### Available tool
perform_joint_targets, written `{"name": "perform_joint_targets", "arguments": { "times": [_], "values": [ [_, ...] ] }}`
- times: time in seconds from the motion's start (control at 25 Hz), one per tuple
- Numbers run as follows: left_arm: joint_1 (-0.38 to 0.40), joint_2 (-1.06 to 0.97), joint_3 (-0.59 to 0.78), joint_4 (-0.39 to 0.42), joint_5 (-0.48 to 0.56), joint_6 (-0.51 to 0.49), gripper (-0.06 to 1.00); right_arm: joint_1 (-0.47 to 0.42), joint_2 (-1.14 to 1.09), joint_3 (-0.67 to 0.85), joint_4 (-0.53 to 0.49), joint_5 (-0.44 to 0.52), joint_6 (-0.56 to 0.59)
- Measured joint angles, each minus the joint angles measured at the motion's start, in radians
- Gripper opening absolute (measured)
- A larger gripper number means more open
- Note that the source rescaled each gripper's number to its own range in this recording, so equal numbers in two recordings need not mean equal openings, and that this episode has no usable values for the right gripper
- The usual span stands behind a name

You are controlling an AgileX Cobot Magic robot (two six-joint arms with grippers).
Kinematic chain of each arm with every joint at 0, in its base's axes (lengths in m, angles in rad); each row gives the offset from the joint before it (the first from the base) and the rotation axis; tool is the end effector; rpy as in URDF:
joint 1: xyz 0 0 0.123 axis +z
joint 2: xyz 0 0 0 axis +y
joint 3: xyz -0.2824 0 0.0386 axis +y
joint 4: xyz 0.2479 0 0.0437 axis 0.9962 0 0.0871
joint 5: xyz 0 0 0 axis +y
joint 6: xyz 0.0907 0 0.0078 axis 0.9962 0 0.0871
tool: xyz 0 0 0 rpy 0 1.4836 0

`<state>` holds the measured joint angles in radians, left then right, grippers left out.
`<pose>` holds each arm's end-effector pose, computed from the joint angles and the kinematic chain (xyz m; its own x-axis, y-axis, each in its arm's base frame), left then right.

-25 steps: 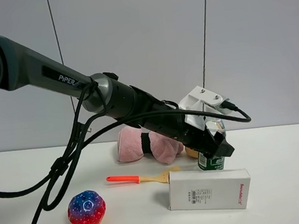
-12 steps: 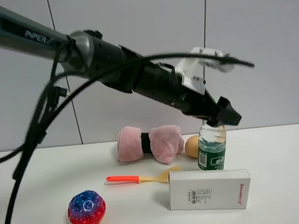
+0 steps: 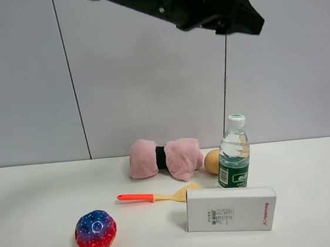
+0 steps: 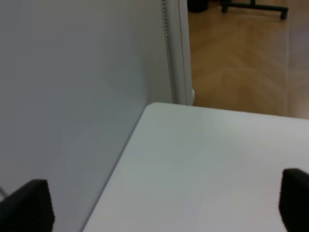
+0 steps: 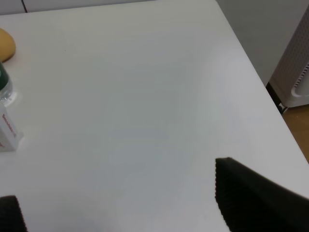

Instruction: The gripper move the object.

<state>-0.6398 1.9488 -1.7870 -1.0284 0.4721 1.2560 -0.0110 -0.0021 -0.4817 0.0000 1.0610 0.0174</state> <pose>0.3566 -0.3097 0.3470 -0.0178 0.3307 -0.9436 0.8847 0.4450 0.1392 -0.0031 0.0000 0.2720 -0.4703 0.0226 -0.8822 0.0192 0.9997 0.0154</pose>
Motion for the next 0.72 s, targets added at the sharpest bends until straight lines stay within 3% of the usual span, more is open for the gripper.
{"name": "perform_joint_targets", "arguments": {
  "times": [0.12, 0.24, 0.48, 0.6, 0.72],
  "values": [
    [0.059, -0.075, 0.000, 0.136, 0.027, -0.169, 1.00, 0.000, 0.000, 0.000, 0.000, 0.000, 0.000],
    [0.130, -0.144, 0.000, 0.341, 0.098, -0.356, 1.00, 0.000, 0.000, 0.000, 0.000, 0.000, 0.000],
    [0.231, -0.252, 0.000, 0.870, 0.386, -0.747, 1.00, 0.000, 0.000, 0.000, 0.000, 0.000, 0.000],
    [0.280, -0.285, 0.000, 1.010, 0.558, -0.863, 1.00, 0.000, 0.000, 0.000, 0.000, 0.000, 0.000],
    [0.346, -0.319, 0.000, 1.047, 0.693, -0.948, 1.00, 0.000, 0.000, 0.000, 0.000, 0.000, 0.000]
  ]
}}
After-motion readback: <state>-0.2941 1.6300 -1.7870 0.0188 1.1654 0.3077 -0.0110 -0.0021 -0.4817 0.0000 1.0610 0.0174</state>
